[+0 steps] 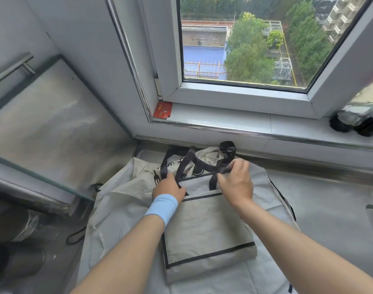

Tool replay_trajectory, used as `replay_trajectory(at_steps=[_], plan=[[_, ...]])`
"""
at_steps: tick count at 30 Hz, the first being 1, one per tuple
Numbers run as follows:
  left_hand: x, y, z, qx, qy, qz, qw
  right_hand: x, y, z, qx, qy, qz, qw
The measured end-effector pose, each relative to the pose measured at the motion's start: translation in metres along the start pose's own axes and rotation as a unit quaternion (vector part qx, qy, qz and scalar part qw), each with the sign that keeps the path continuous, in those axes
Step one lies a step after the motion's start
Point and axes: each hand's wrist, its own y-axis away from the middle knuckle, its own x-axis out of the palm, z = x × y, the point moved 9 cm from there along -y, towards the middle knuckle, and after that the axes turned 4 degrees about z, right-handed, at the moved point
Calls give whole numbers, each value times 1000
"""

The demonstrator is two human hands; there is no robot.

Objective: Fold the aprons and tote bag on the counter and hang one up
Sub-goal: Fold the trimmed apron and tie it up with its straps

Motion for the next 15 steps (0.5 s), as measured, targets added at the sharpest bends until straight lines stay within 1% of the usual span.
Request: replay_trajectory(at_steps=[2,3,5,6,8,10,12,13,14,15], plan=[[-6,-3,-2,-12,2,-19,1000,10,-3,-11,71,124,62,988],[-8,-4,-2,-18,12,-19,1000,16,-4,-10,78,161,106,978],[-9,-9,-4,-24,34,-6,999,32,-9,-2,43,174,173,968],[-8,-11,-4,-27,48,3,998,37,-11,4,23,164,189,968],[-6,-16,-2,-33,92,9,995,38,-19,16,-1,124,185,975],[-14,-16,-2,-31,141,-16,989,36,-30,26,3,20,172,985],[-24,-13,1,-27,184,-67,980,37,-37,30,19,-94,182,979],[-26,-11,3,-22,198,-82,977,34,-38,31,14,-110,177,978],[-24,-8,5,-14,199,-78,977,32,-37,29,6,-115,168,979],[-19,-5,6,-2,179,-58,982,27,-34,27,-9,-118,151,982]])
